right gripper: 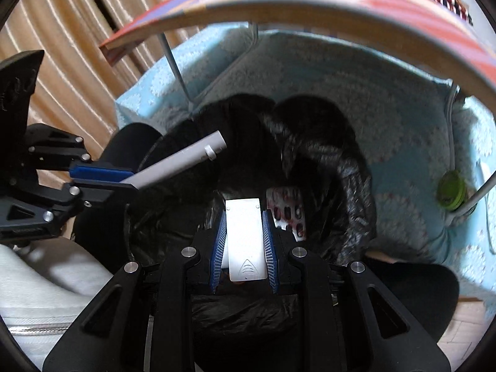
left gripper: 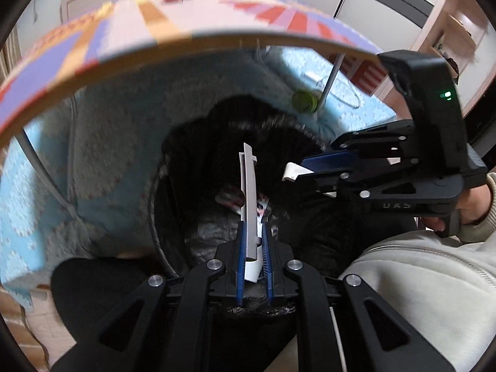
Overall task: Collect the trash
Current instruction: 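Carry the marker and card over the black bin with both grippers, then open both grippers to drop the marker and card into the bin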
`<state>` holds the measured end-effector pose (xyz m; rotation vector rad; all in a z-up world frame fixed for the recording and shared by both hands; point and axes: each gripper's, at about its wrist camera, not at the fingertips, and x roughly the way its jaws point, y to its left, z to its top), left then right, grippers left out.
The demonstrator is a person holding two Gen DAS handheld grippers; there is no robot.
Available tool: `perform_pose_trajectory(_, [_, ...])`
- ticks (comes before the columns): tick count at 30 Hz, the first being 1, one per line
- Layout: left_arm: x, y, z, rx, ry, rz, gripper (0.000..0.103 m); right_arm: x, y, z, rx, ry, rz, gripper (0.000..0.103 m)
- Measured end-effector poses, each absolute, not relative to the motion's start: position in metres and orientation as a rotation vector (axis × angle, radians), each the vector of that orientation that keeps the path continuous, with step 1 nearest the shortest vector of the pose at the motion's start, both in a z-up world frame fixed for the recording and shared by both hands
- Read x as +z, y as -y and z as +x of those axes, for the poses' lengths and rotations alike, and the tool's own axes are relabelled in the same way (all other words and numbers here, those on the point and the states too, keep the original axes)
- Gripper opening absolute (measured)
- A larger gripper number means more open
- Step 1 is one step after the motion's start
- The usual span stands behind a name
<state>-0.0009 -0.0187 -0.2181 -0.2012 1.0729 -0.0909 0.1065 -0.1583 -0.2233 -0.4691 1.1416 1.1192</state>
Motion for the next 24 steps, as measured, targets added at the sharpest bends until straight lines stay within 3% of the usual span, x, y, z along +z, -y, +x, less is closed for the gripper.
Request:
perform_pose_trajectory(8, [-0.251, 0.009, 0.013, -0.073, -1.164, -0.225, 0.009, -0.247, 0.152, 0.104, 1.125, -1.225, -0.458, 0.024])
perform_pose_trajectory(24, [-0.267, 0.009, 0.029, -0.099, -1.202, -0.277, 0.011, -0.267, 0.143, 0.108, 1.127, -1.316, -0.426, 0.025])
